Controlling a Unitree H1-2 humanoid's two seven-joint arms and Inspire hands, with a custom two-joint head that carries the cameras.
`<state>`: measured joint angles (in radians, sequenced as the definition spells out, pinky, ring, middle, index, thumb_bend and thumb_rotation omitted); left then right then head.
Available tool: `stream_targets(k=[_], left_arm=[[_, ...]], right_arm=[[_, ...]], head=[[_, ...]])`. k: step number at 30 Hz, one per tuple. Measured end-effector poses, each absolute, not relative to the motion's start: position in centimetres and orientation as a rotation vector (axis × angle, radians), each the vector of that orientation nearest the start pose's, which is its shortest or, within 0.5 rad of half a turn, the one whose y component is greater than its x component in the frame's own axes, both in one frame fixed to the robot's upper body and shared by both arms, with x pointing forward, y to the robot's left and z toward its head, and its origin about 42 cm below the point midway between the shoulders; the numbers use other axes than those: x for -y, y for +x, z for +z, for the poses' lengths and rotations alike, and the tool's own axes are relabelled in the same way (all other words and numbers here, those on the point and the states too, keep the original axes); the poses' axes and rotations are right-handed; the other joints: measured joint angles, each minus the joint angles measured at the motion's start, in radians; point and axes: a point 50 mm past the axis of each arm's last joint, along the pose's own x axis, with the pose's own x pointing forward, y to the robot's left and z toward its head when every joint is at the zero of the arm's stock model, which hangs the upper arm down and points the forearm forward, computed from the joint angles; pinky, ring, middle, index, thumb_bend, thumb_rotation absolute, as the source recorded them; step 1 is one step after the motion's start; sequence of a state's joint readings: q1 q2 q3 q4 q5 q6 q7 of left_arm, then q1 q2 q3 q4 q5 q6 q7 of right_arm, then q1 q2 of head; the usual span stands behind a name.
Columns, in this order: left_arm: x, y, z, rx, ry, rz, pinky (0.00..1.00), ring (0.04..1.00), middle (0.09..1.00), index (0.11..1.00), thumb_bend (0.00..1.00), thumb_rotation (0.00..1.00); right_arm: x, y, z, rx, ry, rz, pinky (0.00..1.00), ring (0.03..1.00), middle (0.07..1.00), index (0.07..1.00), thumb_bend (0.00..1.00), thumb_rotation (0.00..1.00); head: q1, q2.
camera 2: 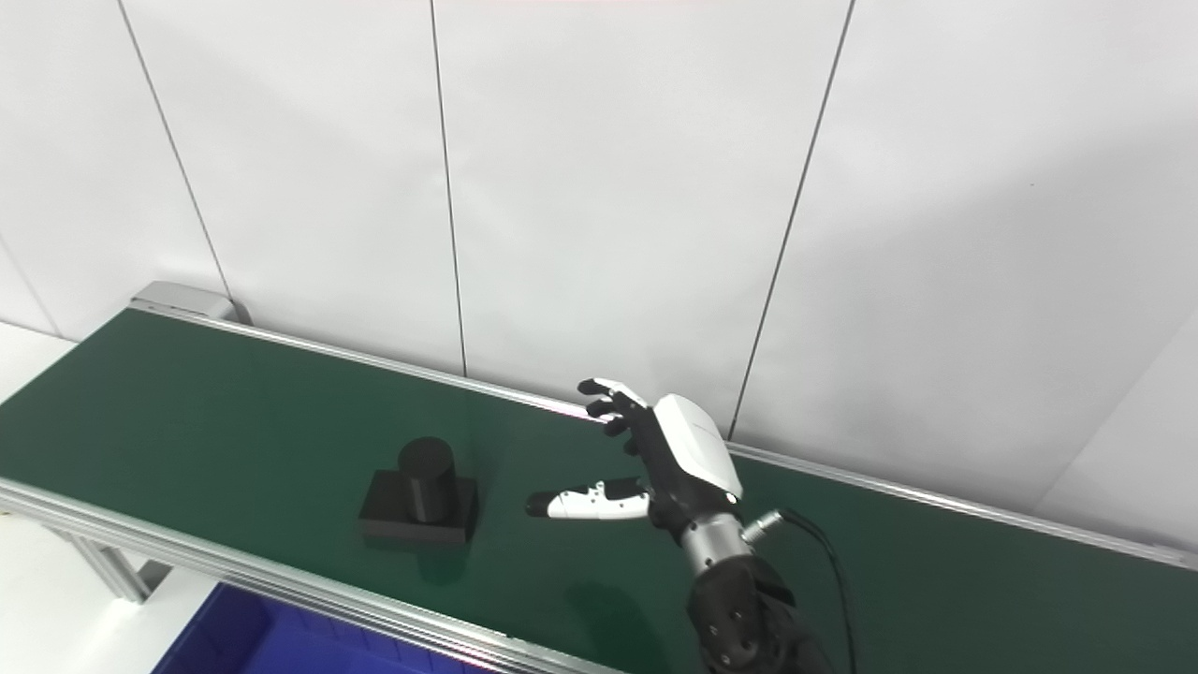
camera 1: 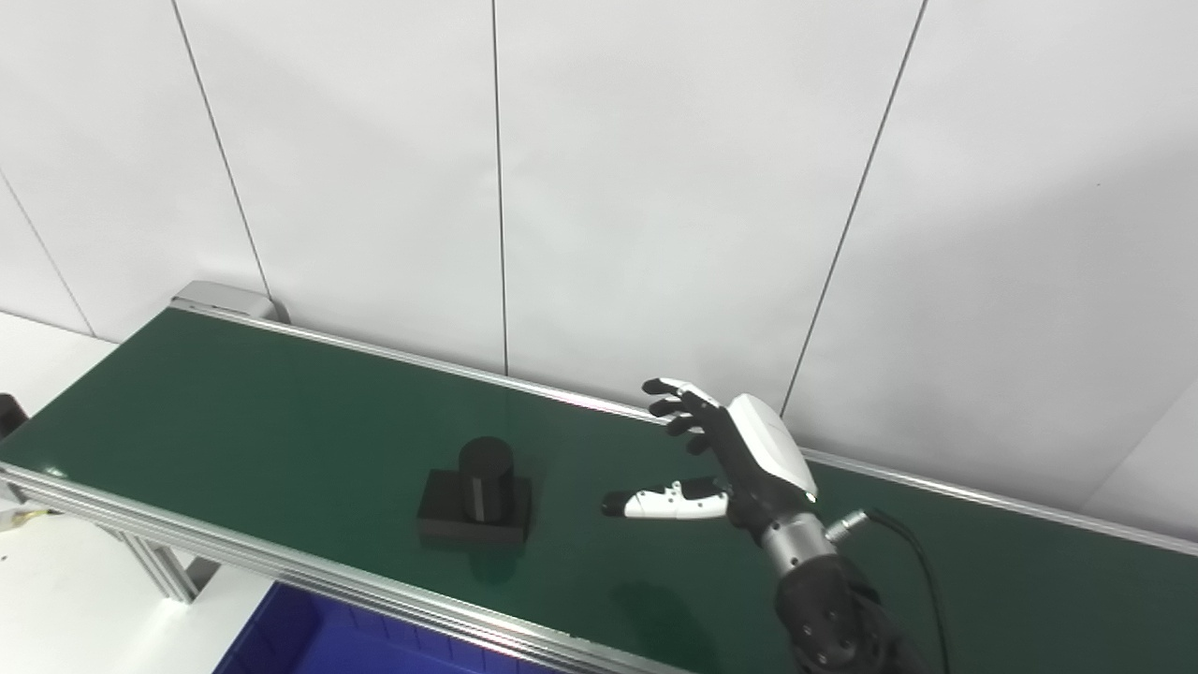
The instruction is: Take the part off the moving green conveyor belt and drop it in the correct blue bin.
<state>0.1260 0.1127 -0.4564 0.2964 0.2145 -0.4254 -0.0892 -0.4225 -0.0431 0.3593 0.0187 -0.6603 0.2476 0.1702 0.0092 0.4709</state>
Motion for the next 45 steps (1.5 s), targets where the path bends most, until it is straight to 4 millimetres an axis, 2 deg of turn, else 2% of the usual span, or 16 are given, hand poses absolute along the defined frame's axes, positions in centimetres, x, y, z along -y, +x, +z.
stream_targets(k=[4,8,13,17,21,25,28,32,36,41,45], left_arm=[[-13.3,19.0,0.4,0.011,0.250,-0.612,0.81,0.867,0.878,0.823,0.98,0.25],[-13.3,19.0,0.4,0.009,0.247,-0.616,0.81,0.867,0.882,0.826,0.98,0.24],[-13.3,18.9,0.2,-0.003,0.241,-0.626,0.81,0.870,0.884,0.822,0.98,0.23],[-13.1,18.8,0.1,-0.009,0.229,-0.630,0.81,0.868,0.882,0.818,0.97,0.22],[-12.9,18.8,0.1,-0.008,0.221,-0.633,0.77,0.850,0.879,0.822,0.97,0.20],[-12.9,18.8,0.1,-0.008,0.220,-0.632,0.75,0.839,0.872,0.820,0.99,0.21],[-12.8,18.8,0.1,-0.006,0.220,-0.631,0.73,0.824,0.861,0.814,1.00,0.24],[-12.7,19.0,0.2,-0.002,0.218,-0.631,0.66,0.780,0.851,0.815,1.00,0.25],[-12.6,19.1,0.2,-0.004,0.215,-0.628,0.65,0.775,0.863,0.824,1.00,0.25],[-12.7,19.1,0.1,-0.011,0.210,-0.631,0.65,0.786,0.871,0.831,1.00,0.24],[-13.0,19.0,0.2,-0.011,0.209,-0.627,0.67,0.804,0.874,0.838,1.00,0.30]], right_arm=[[8.5,38.9,20.0,0.205,-0.827,0.396,0.59,0.707,0.790,0.849,0.93,0.48],[7.5,39.4,19.9,0.190,-0.851,0.429,0.62,0.744,0.812,0.856,0.93,0.48],[6.6,40.0,19.2,0.151,-0.873,0.446,0.63,0.738,0.800,0.854,0.93,0.47],[5.5,40.4,18.8,0.135,-0.879,0.471,0.69,0.804,0.851,0.863,0.93,0.48],[4.2,40.6,18.6,0.132,-0.893,0.497,0.73,0.832,0.848,0.863,0.94,0.49],[3.3,40.9,18.1,0.112,-0.901,0.510,0.71,0.814,0.846,0.863,0.94,0.49],[2.6,41.0,17.7,0.102,-0.893,0.504,0.73,0.836,0.872,0.872,0.93,0.48],[1.7,40.8,17.0,0.088,-0.901,0.526,0.70,0.816,0.857,0.877,0.92,0.50],[0.9,40.6,16.3,0.069,-0.907,0.544,0.71,0.821,0.873,0.887,0.93,0.49],[0.5,40.5,15.2,0.054,-0.926,0.530,0.74,0.828,0.867,0.882,0.91,0.43],[0.4,40.4,14.4,0.037,-0.941,0.527,0.72,0.818,0.865,0.877,0.86,0.29]], head=[[0.000,0.002],[0.003,0.003],[0.006,0.006],[0.005,0.006],[0.003,0.008],[0.005,0.008],[0.009,0.011],[0.009,0.014],[0.012,0.017],[0.011,0.022],[0.012,0.026]])
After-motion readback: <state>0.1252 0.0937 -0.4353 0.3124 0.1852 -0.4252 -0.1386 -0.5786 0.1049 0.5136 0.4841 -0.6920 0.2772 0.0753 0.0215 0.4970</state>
